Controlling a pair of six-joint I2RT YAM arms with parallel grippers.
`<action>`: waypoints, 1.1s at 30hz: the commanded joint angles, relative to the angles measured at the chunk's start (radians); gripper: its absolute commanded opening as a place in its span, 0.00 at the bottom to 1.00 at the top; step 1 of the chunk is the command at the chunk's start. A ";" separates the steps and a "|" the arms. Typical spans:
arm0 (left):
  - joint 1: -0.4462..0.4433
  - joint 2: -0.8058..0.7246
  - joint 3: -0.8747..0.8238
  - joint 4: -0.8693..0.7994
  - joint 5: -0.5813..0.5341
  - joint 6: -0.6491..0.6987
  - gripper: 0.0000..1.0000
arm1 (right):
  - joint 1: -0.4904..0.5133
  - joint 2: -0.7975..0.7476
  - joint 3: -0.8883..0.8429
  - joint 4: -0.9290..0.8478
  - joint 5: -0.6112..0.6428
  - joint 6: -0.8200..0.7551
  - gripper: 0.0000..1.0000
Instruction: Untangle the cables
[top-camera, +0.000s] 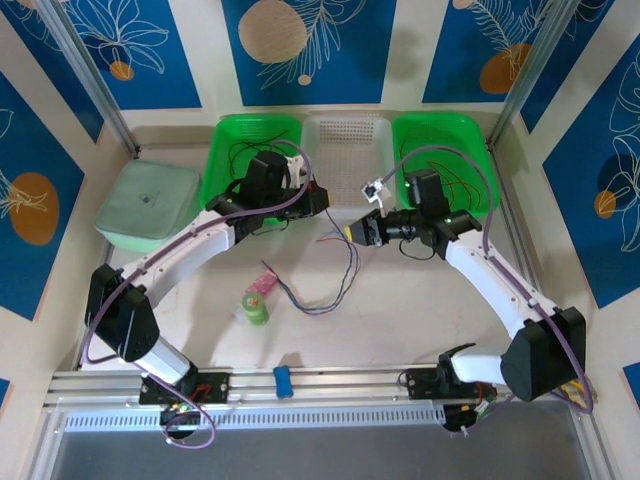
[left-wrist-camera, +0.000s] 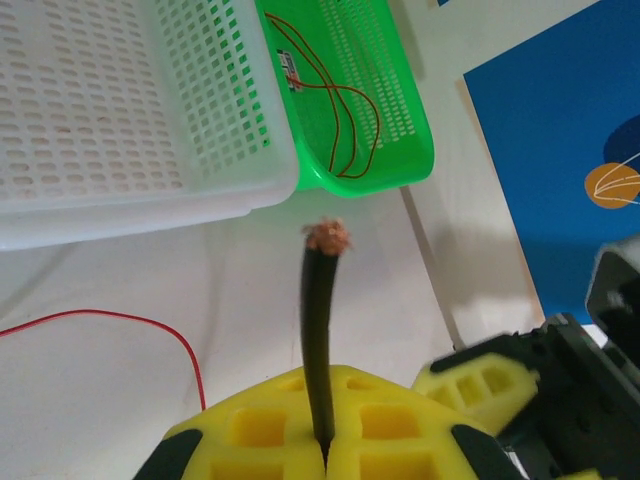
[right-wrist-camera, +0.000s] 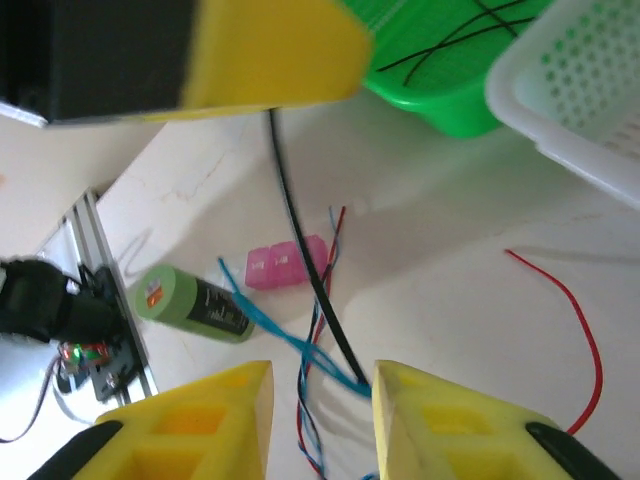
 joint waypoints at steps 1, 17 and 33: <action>-0.006 -0.020 0.027 0.006 -0.005 0.020 0.00 | -0.045 -0.077 -0.053 0.042 -0.022 0.028 0.38; -0.006 -0.043 0.049 -0.056 0.014 0.031 0.00 | -0.060 -0.170 -0.300 0.206 0.131 -0.293 0.40; -0.007 -0.068 0.046 -0.083 0.012 0.038 0.00 | -0.019 0.034 -0.214 0.134 0.109 -0.735 0.33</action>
